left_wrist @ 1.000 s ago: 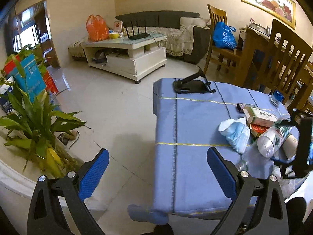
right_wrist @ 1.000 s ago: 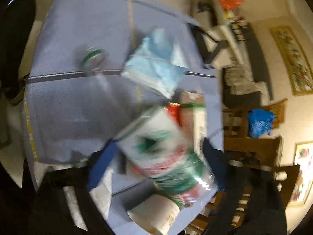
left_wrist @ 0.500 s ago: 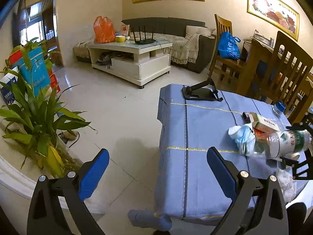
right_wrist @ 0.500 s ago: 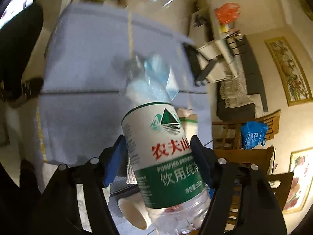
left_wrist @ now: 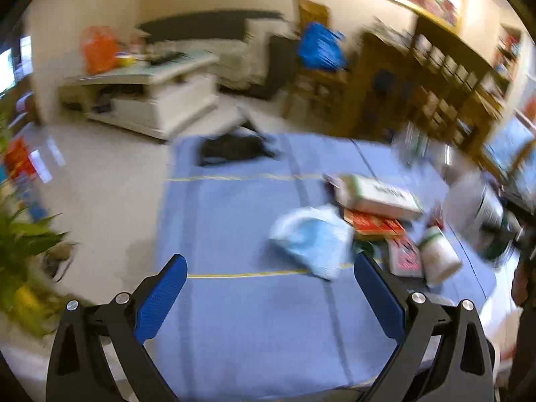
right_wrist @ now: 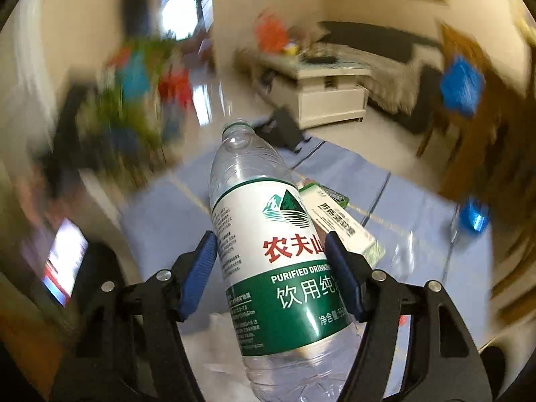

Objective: Collect trash
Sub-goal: 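Grasp the clear water bottle with the right gripper while the left gripper grasps the blue mask, then drop the water bottle into the black bin with the right gripper while the left drops the mask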

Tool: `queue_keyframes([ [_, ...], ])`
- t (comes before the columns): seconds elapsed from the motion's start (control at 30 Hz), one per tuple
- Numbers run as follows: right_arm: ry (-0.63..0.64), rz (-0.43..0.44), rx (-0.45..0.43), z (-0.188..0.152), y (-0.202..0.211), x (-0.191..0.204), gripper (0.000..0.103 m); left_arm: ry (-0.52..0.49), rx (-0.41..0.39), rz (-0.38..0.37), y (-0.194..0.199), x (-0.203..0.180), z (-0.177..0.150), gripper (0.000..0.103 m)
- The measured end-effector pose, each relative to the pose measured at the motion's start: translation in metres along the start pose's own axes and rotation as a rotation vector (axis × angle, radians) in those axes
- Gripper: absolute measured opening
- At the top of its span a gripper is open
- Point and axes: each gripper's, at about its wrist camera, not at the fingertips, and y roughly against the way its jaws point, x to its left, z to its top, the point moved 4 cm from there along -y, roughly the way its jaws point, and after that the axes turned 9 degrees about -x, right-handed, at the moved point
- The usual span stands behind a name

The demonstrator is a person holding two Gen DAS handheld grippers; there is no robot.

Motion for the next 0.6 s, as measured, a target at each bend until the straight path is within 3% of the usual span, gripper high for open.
queue_keyframes([
  [0.13,-0.330,0.088,-0.091,-0.019,0.034,-0.062,0.066,-0.052,0.133,-0.051,-0.066,-0.026,-0.005,0.097],
  [0.27,-0.554,0.123,-0.176,-0.054,0.067,-0.111,0.064,-0.044,0.229,-0.086,-0.113,-0.034,-0.014,0.094],
  [0.37,-0.652,0.088,-0.256,-0.071,0.108,-0.153,0.060,-0.066,0.260,-0.073,-0.130,-0.034,-0.019,0.066],
  [0.43,-0.684,0.047,-0.293,-0.085,0.134,-0.170,0.060,-0.086,0.243,-0.063,-0.128,-0.033,-0.016,0.028],
  [0.47,-0.705,0.015,-0.314,-0.094,0.150,-0.182,0.060,-0.072,0.255,-0.078,-0.126,-0.030,-0.016,0.018],
  [0.6,-0.772,-0.100,-0.353,-0.118,0.192,-0.234,0.060,-0.062,0.168,-0.013,-0.105,-0.025,-0.001,0.011],
])
